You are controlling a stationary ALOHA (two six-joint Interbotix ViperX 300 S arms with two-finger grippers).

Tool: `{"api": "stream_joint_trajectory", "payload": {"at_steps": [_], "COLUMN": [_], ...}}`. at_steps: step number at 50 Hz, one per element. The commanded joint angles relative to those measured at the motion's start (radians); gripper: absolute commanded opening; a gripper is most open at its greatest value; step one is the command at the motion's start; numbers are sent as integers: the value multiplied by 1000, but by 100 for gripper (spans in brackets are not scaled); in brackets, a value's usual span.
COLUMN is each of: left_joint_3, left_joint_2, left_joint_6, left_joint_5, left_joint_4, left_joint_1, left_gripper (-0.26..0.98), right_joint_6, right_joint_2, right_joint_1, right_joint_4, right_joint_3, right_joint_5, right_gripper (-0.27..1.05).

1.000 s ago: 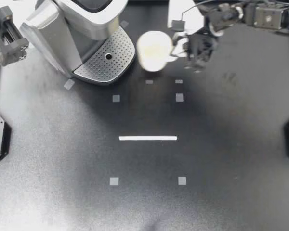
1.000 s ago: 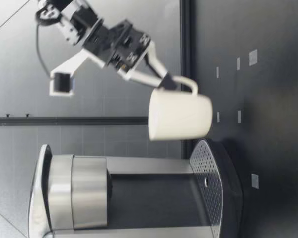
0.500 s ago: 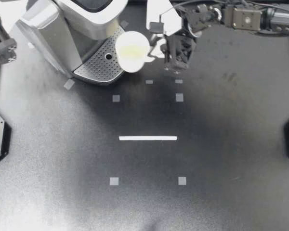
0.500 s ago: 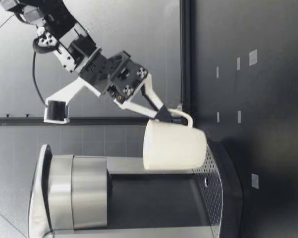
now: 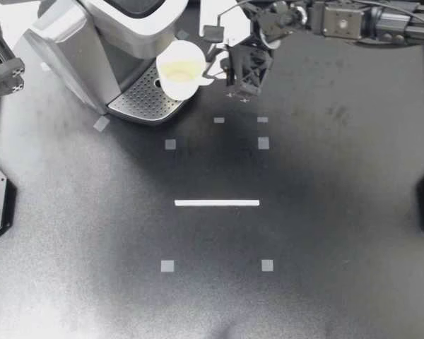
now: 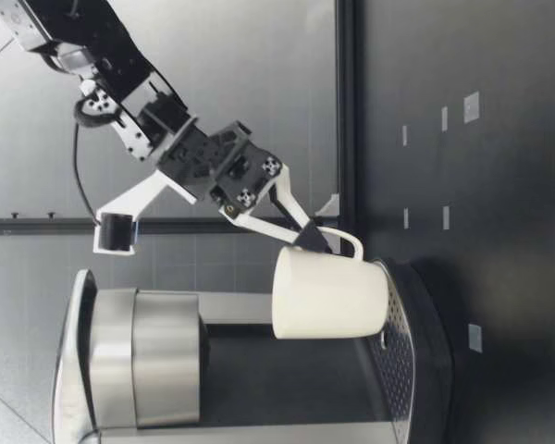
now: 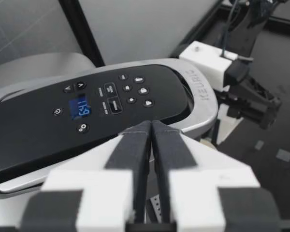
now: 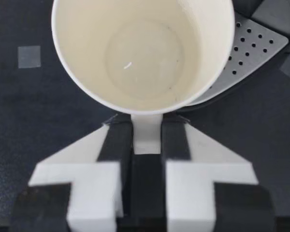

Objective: Place the coffee capsule inside the capsule container, then place the cup onto the center of the cup tray.

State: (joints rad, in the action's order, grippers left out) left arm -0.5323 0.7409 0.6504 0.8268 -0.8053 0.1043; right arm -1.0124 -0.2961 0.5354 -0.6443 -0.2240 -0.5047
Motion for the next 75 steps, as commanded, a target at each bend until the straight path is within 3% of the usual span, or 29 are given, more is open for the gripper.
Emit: {"api": "stream_joint_trajectory", "payload": {"at_steps": [1, 34, 55, 63, 75], "left_joint_3": [12, 12, 6, 5, 5], "left_joint_2": [3, 3, 3, 3, 5], "left_joint_6": [0, 0, 2, 2, 6], "left_joint_5": [-6, -6, -6, -5, -3], "left_joint_4": [-6, -6, -6, -6, -6], "left_joint_1": [0, 0, 0, 0, 0], "left_gripper": [13, 13, 13, 13, 13], "right_joint_6": [-2, 3, 8, 9, 31], "right_joint_2": [14, -60, -69, -69, -69], "right_joint_1": [-3, -3, -6, -11, -11], "right_joint_4": [-5, 0, 0, -2, -3], "right_joint_3": [34, 146, 156, 158, 158], "right_joint_5": [0, -46, -49, -41, -29], "right_gripper": [13, 13, 16, 27, 61]}}
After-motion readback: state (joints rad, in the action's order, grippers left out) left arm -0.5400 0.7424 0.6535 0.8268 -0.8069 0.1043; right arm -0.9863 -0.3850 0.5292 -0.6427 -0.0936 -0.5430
